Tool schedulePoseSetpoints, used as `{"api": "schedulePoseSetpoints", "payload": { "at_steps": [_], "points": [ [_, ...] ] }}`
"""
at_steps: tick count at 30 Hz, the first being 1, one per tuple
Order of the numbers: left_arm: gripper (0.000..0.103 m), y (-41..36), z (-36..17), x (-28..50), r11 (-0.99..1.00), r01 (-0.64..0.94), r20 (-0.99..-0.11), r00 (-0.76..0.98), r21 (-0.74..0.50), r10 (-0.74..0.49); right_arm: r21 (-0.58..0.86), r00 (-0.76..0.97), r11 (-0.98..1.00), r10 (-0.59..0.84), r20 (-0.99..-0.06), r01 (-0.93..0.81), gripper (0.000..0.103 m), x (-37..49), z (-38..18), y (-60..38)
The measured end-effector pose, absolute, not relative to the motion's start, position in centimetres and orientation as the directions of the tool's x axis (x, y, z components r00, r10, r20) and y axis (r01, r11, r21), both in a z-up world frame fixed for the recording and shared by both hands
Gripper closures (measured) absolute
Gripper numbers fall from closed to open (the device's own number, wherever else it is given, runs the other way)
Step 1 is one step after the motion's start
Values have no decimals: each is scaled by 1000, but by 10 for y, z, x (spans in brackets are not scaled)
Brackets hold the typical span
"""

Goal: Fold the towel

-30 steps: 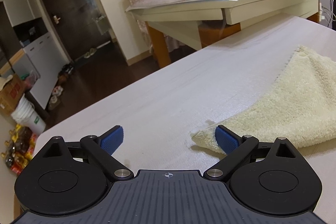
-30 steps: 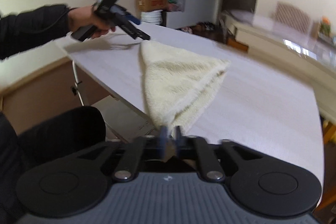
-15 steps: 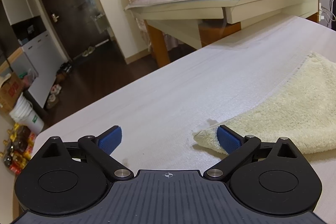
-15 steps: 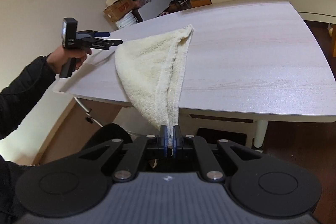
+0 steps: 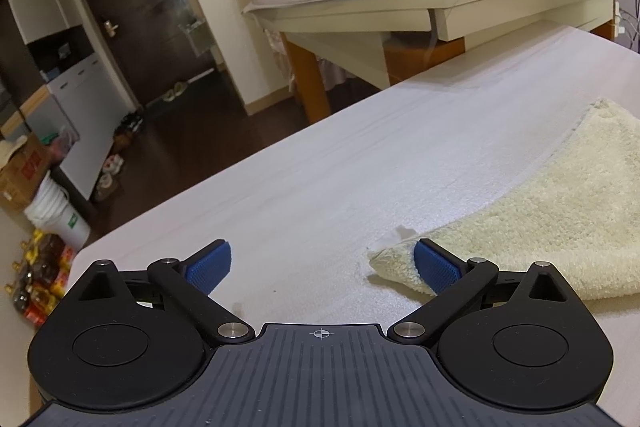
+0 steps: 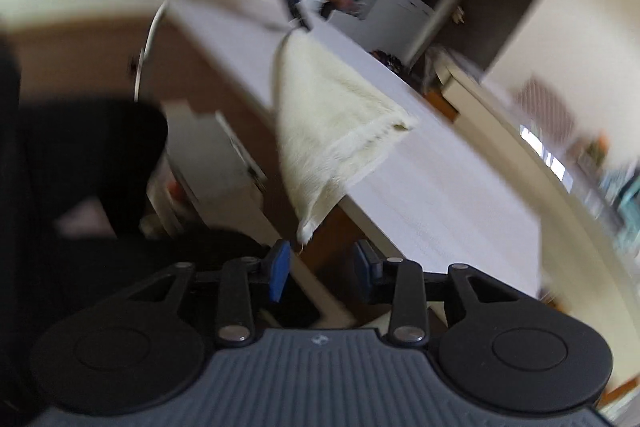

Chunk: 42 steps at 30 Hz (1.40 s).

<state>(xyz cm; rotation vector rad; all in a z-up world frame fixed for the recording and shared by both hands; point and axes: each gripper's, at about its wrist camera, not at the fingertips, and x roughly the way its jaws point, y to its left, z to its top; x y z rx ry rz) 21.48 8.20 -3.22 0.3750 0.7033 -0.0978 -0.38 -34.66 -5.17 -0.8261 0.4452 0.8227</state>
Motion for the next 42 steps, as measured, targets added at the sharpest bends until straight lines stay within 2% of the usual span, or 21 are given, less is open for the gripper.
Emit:
{"api": "schedulePoseSetpoints", "payload": {
  "at_steps": [2, 4, 8, 11, 13, 17, 24, 28, 32, 42],
  "points": [
    [2, 81, -32, 214, 927, 210, -648, 760, 310, 45, -364, 563, 444, 500, -658, -819, 64, 3, -55, -349],
    [2, 80, -32, 214, 926, 207, -649, 759, 316, 51, -256, 533, 500, 556, -637, -827, 64, 11, -56, -354],
    [2, 79, -32, 214, 925, 203, -646, 761, 321, 57, -195, 551, 556, 595, -585, -808, 66, 19, -60, -357],
    [2, 80, -32, 214, 928, 202, -647, 760, 314, 54, -184, 540, 548, 608, -582, -816, 76, 21, -61, -353],
    [2, 80, -32, 215, 929, 202, -649, 759, 309, 51, -170, 525, 542, 613, -591, -823, 96, 25, -60, -353],
    [2, 82, -32, 214, 931, 204, -646, 762, 303, 43, -73, 474, 554, 628, -617, -829, 96, 34, -47, -360],
    [1, 87, -34, 213, 938, 206, -643, 765, 279, 23, 256, 306, 582, 693, -653, -772, 97, 75, 21, -378],
    [1, 87, -34, 211, 936, 207, -635, 772, 285, 23, 267, 275, 574, 685, -675, -774, 97, 105, 57, -366],
    [1, 88, -35, 210, 938, 204, -629, 777, 280, 19, 214, 265, 553, 658, -705, -805, 97, 133, 72, -332],
    [1, 92, -36, 211, 934, 230, -628, 778, 273, -8, 187, 167, 455, 631, -757, -871, 96, 194, 62, -238]
  ]
}}
